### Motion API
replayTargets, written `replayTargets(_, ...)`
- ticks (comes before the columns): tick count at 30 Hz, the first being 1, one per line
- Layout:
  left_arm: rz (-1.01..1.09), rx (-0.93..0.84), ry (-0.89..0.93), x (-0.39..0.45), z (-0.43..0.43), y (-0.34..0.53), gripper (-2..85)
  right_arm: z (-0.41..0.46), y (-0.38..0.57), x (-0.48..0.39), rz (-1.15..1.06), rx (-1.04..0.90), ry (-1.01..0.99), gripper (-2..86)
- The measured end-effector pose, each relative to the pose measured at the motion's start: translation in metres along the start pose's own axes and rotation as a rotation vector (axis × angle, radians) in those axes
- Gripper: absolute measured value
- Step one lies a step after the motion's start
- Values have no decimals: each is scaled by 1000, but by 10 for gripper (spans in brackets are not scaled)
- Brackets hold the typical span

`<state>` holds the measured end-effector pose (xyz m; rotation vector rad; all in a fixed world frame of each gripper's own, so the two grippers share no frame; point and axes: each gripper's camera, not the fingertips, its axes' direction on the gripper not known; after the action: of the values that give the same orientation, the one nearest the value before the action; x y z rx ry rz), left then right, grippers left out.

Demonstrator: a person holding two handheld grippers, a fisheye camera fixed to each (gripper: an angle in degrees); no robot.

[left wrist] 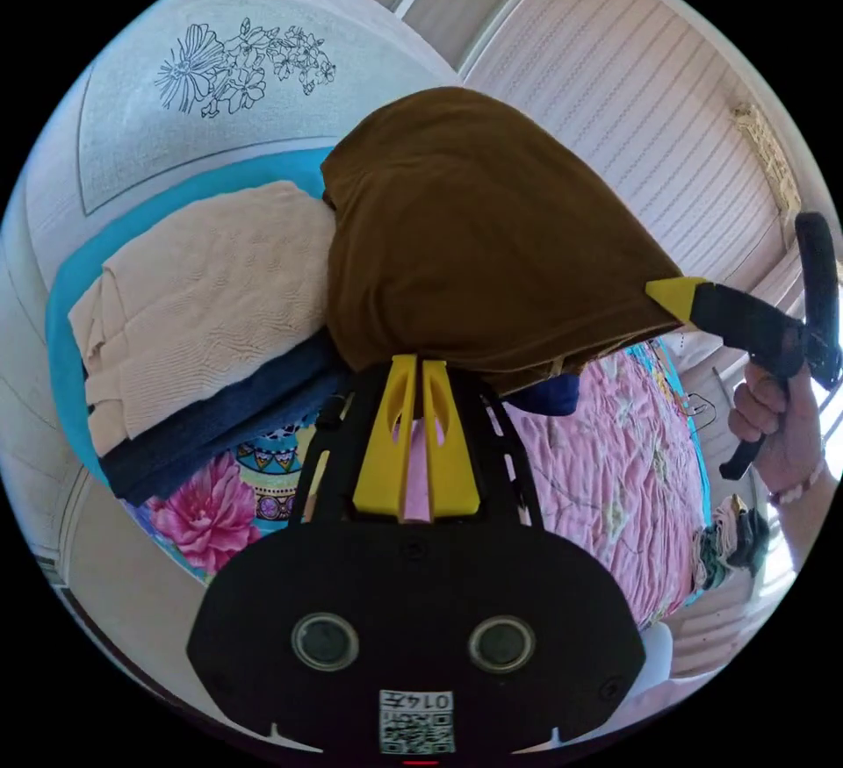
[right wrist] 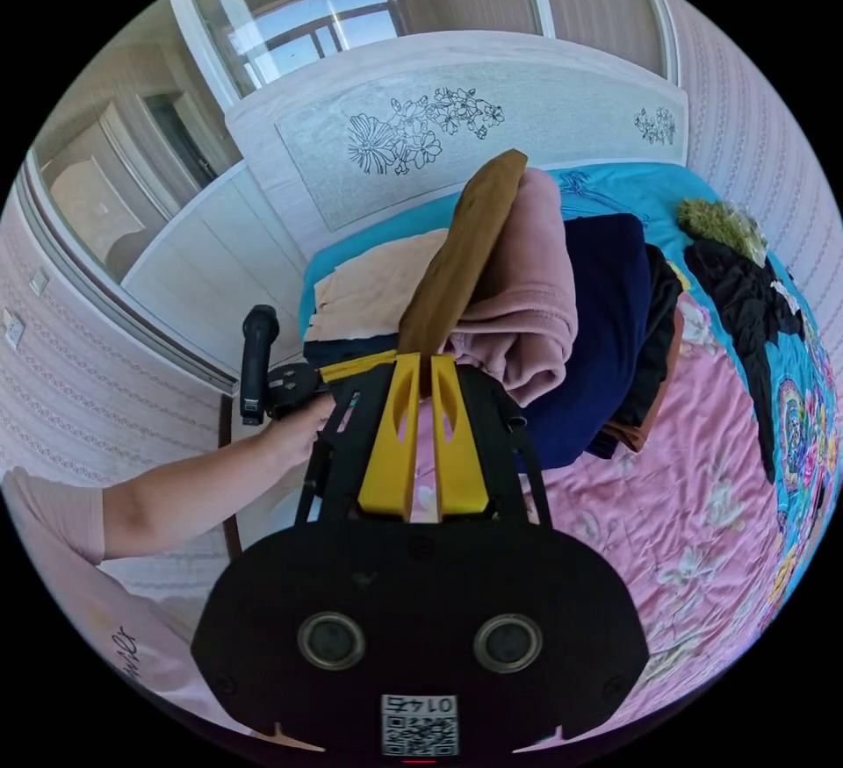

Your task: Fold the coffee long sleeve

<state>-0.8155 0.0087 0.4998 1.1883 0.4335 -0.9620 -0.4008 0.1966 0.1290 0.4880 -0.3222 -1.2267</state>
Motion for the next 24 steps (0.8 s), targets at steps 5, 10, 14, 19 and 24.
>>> replayTargets(5, 45, 110, 3, 18, -39, 0, -10, -34, 24, 22, 33, 77, -119, 9)
replayTargets(10, 98, 272, 47, 67, -93, 0, -10, -83, 79, 35, -18, 145, -128, 8)
replayTargets(14, 223, 329, 125, 139, -111, -21, -10, -124, 139, 61, 35, 218, -172, 8)
replayTargets(19, 618, 239, 321, 338, -87, -21, -10, -193, 272, 88, 158, 363, -177, 8)
replayTargets(24, 1008, -96, 725, 553, -27, 86, -9, -251, 432, 114, 508, 585, -196, 11)
